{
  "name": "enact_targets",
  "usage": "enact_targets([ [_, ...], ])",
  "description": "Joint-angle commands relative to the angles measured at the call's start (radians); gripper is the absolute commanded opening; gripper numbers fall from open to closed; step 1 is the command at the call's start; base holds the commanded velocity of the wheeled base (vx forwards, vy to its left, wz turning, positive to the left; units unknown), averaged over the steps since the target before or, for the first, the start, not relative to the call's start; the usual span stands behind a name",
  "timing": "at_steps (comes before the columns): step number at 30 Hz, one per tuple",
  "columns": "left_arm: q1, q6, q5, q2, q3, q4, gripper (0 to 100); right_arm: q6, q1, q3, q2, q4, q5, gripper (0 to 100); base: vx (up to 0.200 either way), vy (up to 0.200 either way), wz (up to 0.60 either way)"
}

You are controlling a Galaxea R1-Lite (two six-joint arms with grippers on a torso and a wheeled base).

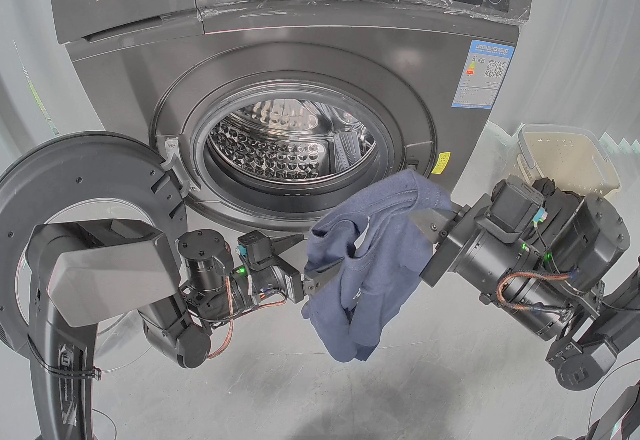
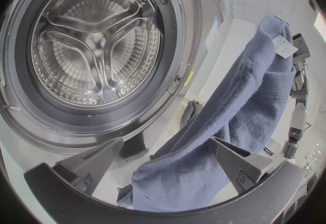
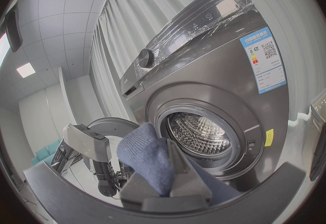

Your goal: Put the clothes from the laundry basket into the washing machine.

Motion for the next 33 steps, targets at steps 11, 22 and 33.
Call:
enact_targets([
  [11, -0.009, 0.004, -0.013, 0.035, -0.052, -0.002, 0, 0.004, -0.003, 0.001, 0.02, 0.0, 0.001, 0, 0.0, 0.0, 0.0],
  [22, 0.087, 0.005, 0.015, -0.274, 0.217, -0.002, 0, 0.004, -0.05, 0.019, 0.048, 0.0, 0.004, 0, 0.0, 0.0, 0.0],
  [33, 0.113, -0.013, 0.033, -0.607, 0.403, 0.003, 0, 0.007, -0.036, 0.024, 0.052, 0.001, 0.002, 0, 0.0, 0.0, 0.0],
])
